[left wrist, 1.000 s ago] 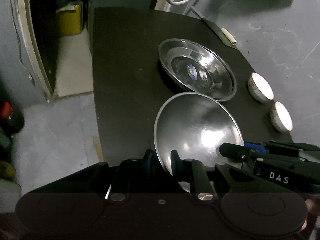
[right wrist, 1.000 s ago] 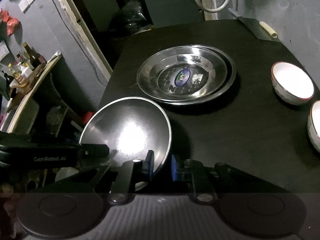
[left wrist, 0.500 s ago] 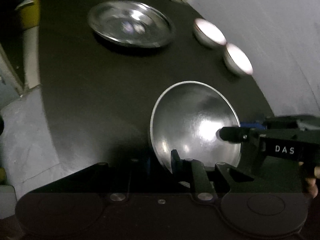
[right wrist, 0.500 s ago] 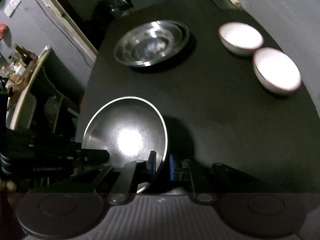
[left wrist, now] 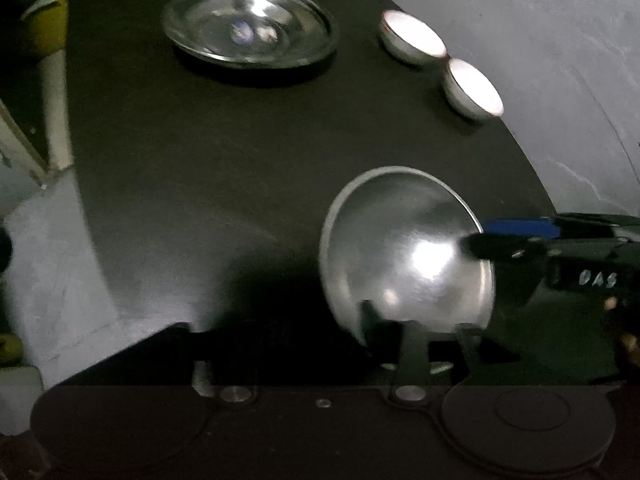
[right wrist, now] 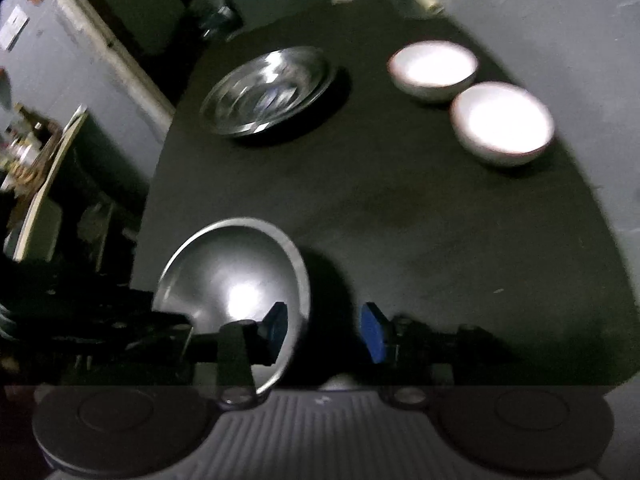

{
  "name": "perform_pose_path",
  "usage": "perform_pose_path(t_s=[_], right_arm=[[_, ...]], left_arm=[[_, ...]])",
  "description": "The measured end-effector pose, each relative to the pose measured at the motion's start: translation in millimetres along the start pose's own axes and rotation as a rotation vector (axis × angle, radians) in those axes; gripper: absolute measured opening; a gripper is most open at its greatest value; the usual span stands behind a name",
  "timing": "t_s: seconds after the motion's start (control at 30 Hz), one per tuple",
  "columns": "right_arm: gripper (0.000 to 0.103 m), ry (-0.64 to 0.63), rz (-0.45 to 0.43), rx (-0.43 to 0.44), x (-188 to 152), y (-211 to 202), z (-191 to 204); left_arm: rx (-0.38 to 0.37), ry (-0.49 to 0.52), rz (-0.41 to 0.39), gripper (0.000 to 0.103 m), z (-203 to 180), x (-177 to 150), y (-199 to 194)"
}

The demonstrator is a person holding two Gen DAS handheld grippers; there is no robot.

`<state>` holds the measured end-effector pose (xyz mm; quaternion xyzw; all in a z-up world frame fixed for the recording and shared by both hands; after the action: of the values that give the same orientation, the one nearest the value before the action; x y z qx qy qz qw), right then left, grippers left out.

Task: Organize plates and bowls

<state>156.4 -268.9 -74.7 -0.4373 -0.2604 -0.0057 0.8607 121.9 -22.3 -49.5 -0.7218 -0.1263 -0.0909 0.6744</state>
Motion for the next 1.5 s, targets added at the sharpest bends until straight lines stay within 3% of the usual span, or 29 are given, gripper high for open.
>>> perform_pose_path(t_s=[0.03, 0.1, 0.17, 0.27, 0.33, 0.5, 0.7, 0.87, 1.03, 1.2, 1.3, 1.4, 1.47, 1.5], right_arm=[[0.053, 0.013, -0.018, -0.004, -1, -4, -4], [0.072, 0.04, -0.072, -0.046, 2, -14, -15], [0.086, 0.058, -0.119, -0.074, 6, -22, -23], [0.095, 0.085, -0.181, -0.084, 15, -32, -37], [0.103, 0.098, -0.223, -0.117, 20, -38, -45], [0.103, 0.194, -0.352, -0.225, 33, -40, -74], [0.102, 0.358, -0.404, -0.293, 39, -30, -109], [0.084, 0.385, -0.435, -0.301, 48, -20, -124], [0.079, 0.369, -0.438, -0.291, 55, -11, -127], [0.068, 0.349, -0.419, -0.292, 62, -4, -133], [0.061, 0.352, -0.403, -0.283, 64, 0, -137], [0.05, 0.345, -0.384, -0.265, 69, 5, -139], [0.037, 0.34, -0.374, -0.249, 73, 7, -139], [0.029, 0.342, -0.371, -0.242, 75, 8, -138]], left_arm=[[0.01, -0.009, -0.016, 0.059, 4, 2, -4], [0.026, -0.027, -0.056, 0.066, 10, 10, -14], [0.03, -0.044, -0.115, 0.084, 11, 22, -23], [0.027, -0.041, -0.222, 0.099, 2, 47, -32], [0.025, -0.025, -0.269, 0.102, -9, 67, -31], [-0.003, 0.019, -0.34, 0.102, -49, 122, -4], [-0.02, 0.06, -0.295, 0.102, -97, 166, 44], [-0.015, 0.128, -0.275, 0.102, -135, 184, 69], [-0.012, 0.117, -0.254, 0.102, -145, 185, 79], [-0.006, 0.124, -0.237, 0.094, -149, 190, 85], [-0.014, 0.122, -0.22, 0.085, -150, 192, 89], [-0.041, 0.122, -0.208, 0.069, -152, 193, 92], [-0.066, 0.122, -0.202, 0.044, -155, 193, 93], [-0.075, 0.13, -0.193, 0.04, -157, 193, 93]])
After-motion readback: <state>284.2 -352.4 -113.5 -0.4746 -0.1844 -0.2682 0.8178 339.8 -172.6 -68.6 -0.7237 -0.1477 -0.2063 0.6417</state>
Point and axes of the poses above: each gripper's, at about its wrist camera, not at the fingertips, and y roughly the way its jaws point, z to its left, x to its top, the point moved 4 cm from there along y, roughly the way its jaws point, and after that the axes turned 12 degrees about x, right-handed, at the moved point
